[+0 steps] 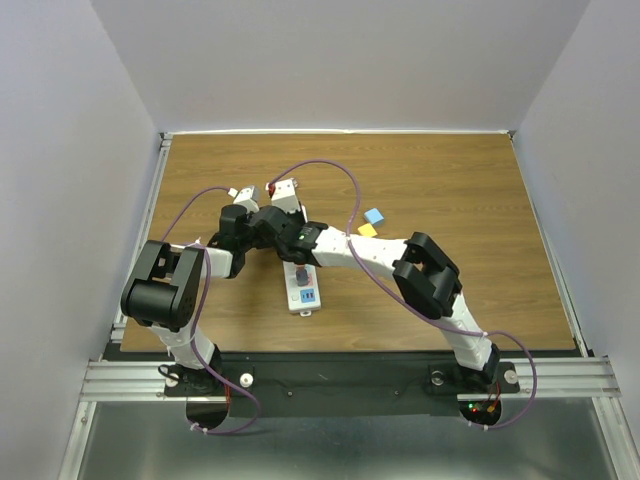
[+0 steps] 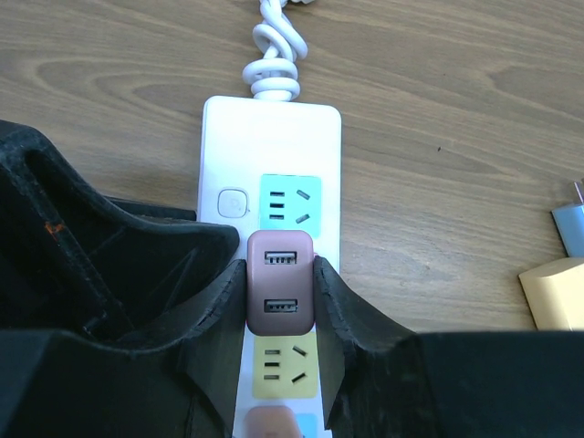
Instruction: Insert the plug
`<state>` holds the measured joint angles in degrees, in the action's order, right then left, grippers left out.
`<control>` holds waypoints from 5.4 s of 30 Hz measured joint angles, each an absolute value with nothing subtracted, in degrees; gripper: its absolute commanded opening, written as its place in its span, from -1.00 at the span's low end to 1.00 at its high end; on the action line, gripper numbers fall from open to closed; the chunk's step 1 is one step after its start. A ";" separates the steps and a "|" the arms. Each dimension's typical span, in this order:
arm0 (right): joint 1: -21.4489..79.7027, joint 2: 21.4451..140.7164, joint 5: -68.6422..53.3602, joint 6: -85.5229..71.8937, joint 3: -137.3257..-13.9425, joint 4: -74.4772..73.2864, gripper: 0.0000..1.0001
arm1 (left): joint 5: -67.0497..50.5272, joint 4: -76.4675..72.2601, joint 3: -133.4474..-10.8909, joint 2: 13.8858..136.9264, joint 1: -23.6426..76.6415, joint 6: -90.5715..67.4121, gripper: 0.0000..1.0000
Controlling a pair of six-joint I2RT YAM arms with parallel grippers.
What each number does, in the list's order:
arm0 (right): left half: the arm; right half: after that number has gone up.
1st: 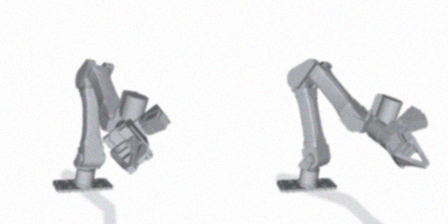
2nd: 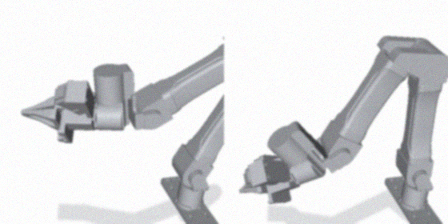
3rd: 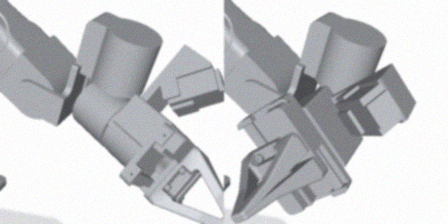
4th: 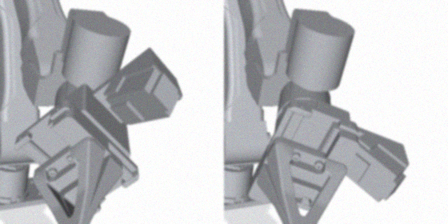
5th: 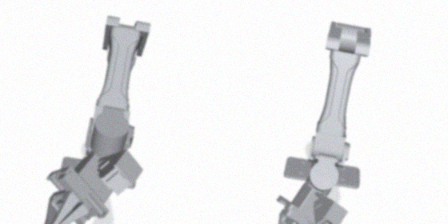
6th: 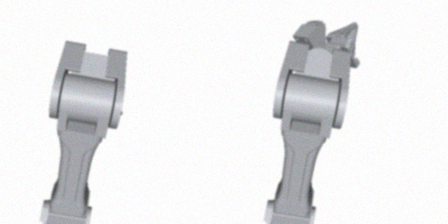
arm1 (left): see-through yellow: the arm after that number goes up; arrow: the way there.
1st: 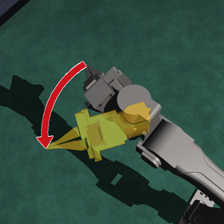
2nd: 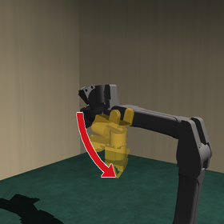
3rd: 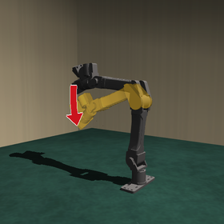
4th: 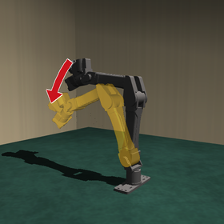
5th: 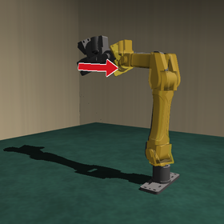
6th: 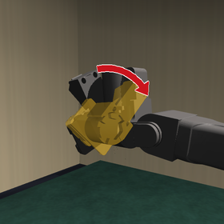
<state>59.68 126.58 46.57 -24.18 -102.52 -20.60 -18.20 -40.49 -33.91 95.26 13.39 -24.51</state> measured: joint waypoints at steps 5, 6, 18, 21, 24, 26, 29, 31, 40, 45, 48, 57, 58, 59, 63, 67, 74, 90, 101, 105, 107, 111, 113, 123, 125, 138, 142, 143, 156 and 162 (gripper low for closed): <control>59.66 126.19 46.04 -24.93 -102.00 -20.49 -0.99 | -18.20 -40.49 -33.91 95.26 13.37 -24.51 -0.18; 59.66 126.04 46.00 -25.15 -101.71 -20.45 -0.99 | -18.20 -40.49 -33.91 95.26 13.39 -24.51 -0.18; 59.64 123.46 44.53 -28.16 -96.47 -17.32 -0.99 | -18.22 -40.51 -33.91 95.31 13.37 -24.51 -0.19; 59.66 122.76 43.66 -29.19 -95.04 -16.86 -0.99 | -18.22 -40.51 -33.91 95.31 13.39 -24.51 -0.19; 59.66 122.13 42.52 -30.50 -93.60 -16.01 -0.99 | -18.22 -40.51 -33.91 95.31 13.39 -24.51 -0.19; 59.66 121.99 41.87 -30.94 -93.23 -15.84 -0.99 | -18.22 -40.51 -33.91 95.31 13.39 -24.51 -0.19; 59.70 121.99 41.56 -30.92 -93.23 -15.92 -0.99 | -18.22 -40.51 -33.91 95.31 13.37 -24.51 -0.19; 59.68 122.06 41.52 -30.87 -93.38 -16.03 -0.99 | -18.22 -40.51 -33.91 95.31 13.39 -24.51 -0.19; 59.33 123.35 41.32 -29.82 -95.66 -17.52 -0.99 | -18.24 -40.53 -33.91 95.31 13.37 -24.51 -0.19; 59.27 123.42 40.99 -29.36 -95.66 -17.43 -0.99 | -18.24 -40.53 -33.91 95.31 13.37 -24.51 -0.19; 59.27 123.55 40.93 -29.34 -95.66 -17.30 -0.99 | -18.26 -40.53 -33.91 95.33 13.37 -24.49 -0.19; 58.78 124.33 39.94 -28.75 -96.09 -17.08 -0.99 | -18.31 -40.56 -33.91 95.33 13.37 -24.47 -0.19; 58.59 124.64 39.99 -28.82 -95.81 -16.32 -0.99 | -18.31 -40.64 -33.91 95.39 13.37 -24.47 -0.19; 58.54 124.64 39.81 -28.95 -95.68 -16.14 -0.99 | -18.37 -40.66 -33.91 95.39 13.37 -24.49 -0.19; 58.39 124.07 39.38 -29.65 -93.56 -14.57 -0.99 | -18.44 -40.69 -33.91 95.42 13.34 -24.47 -0.19; 58.11 123.28 38.72 -30.39 -91.96 -13.02 -0.99 | -18.46 -40.69 -33.91 95.42 13.32 -24.47 -0.19; 58.08 123.33 38.59 -30.46 -92.90 -13.45 -0.82 | -18.61 -40.69 -33.91 95.42 13.28 -24.32 0.03; 57.01 114.24 35.88 -29.34 -91.77 -28.45 0.73 | -16.05 -39.22 -32.53 89.01 12.73 -22.46 0.48; 56.29 90.39 38.57 -28.56 -74.54 -26.37 0.74 | -4.43 -33.01 -33.47 82.78 12.67 -21.45 0.47; 56.18 89.69 37.54 -30.41 -66.61 -26.83 0.68 | -1.69 -30.26 -37.12 85.84 12.62 -21.69 0.40; 56.21 89.69 36.07 -31.33 -62.96 -26.76 0.66 | -0.60 -28.80 -39.24 88.05 12.64 -21.74 0.40; 56.36 89.69 33.04 -32.45 -58.24 -26.11 0.65 | 2.17 -24.93 -41.15 89.19 13.23 -21.54 0.39; 56.75 89.71 31.77 -32.86 -57.12 -25.17 0.65 | 3.29 -23.49 -41.54 89.19 13.89 -21.50 0.39; 59.68 94.63 27.99 -33.26 -56.29 -18.17 0.65 | 7.25 -17.69 -45.60 94.65 16.27 -20.49 0.40; 60.27 96.18 27.66 -33.23 -56.34 -16.86 0.65 | 7.57 -16.86 -46.02 95.81 16.67 -20.25 0.39; 66.81 100.25 23.90 -32.99 -57.82 -9.93 0.65 | 4.93 -15.09 -52.64 101.60 23.59 -17.72 0.37; 67.88 102.19 21.96 -32.75 -58.89 -6.33 0.65 | 0.32 -16.99 -53.54 102.98 26.06 -16.56 0.34; 67.90 102.67 21.74 -32.53 -59.13 -5.65 0.66 | -1.52 -17.74 -53.54 103.13 26.52 -16.29 0.34; 66.72 86.37 28.93 -27.97 -54.63 -4.16 0.79 | -5.69 -17.37 -52.29 99.33 24.60 -13.39 0.41; 50.43 75.66 28.86 -25.65 -53.19 -3.60 0.80 | -1.85 -16.25 -51.86 85.25 23.00 -12.62 0.48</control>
